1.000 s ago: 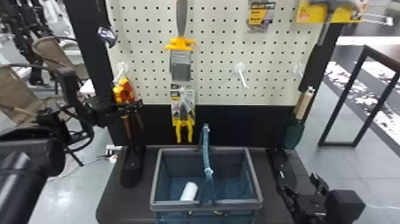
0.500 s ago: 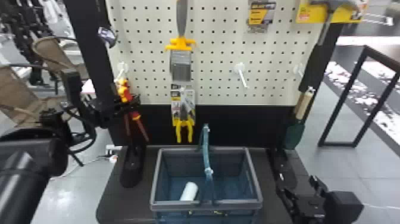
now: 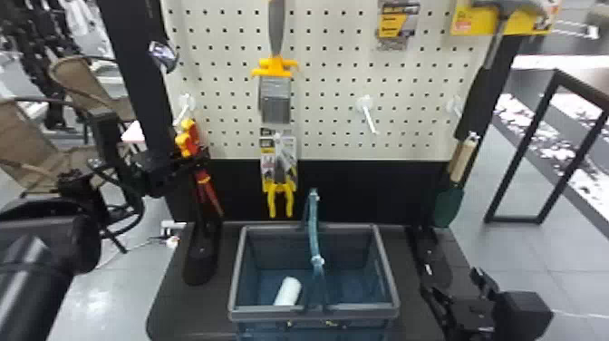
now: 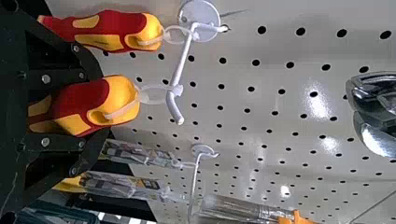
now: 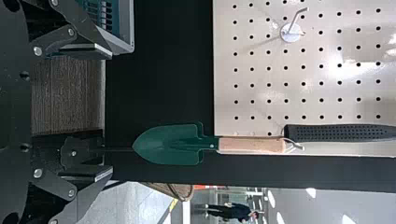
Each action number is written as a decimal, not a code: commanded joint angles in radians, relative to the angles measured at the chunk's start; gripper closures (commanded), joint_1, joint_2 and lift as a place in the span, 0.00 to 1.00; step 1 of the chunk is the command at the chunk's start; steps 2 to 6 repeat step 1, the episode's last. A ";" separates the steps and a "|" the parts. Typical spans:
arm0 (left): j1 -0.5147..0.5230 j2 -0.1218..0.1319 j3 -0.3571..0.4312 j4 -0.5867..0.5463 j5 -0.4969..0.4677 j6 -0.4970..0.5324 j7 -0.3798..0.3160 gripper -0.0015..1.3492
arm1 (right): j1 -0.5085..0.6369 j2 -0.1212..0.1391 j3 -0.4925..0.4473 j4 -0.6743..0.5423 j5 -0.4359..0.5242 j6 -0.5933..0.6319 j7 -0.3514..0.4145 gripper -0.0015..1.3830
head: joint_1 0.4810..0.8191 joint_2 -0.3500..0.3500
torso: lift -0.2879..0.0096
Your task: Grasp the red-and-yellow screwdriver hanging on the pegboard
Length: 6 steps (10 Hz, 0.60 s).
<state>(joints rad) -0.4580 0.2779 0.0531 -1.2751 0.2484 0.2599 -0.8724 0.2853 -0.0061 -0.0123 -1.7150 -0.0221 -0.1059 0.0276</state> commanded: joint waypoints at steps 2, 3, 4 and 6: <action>0.002 0.000 0.002 -0.003 0.000 -0.001 0.001 0.90 | 0.000 0.000 0.000 0.000 0.001 0.000 0.000 0.29 | 0.20 0.50 | 0.63; 0.002 0.000 0.002 -0.003 0.000 -0.001 0.001 0.90 | 0.000 0.000 0.000 0.000 0.001 0.000 0.000 0.29 | 0.20 0.50 | 0.63; 0.002 0.000 0.002 -0.003 0.000 -0.001 0.001 0.90 | 0.000 0.000 0.000 0.000 0.001 0.000 0.000 0.29 | 0.20 0.50 | 0.63; 0.002 0.000 0.002 -0.003 0.000 -0.001 0.001 0.90 | 0.000 0.000 0.000 0.000 0.001 0.000 0.000 0.29 | 0.20 0.50 | 0.63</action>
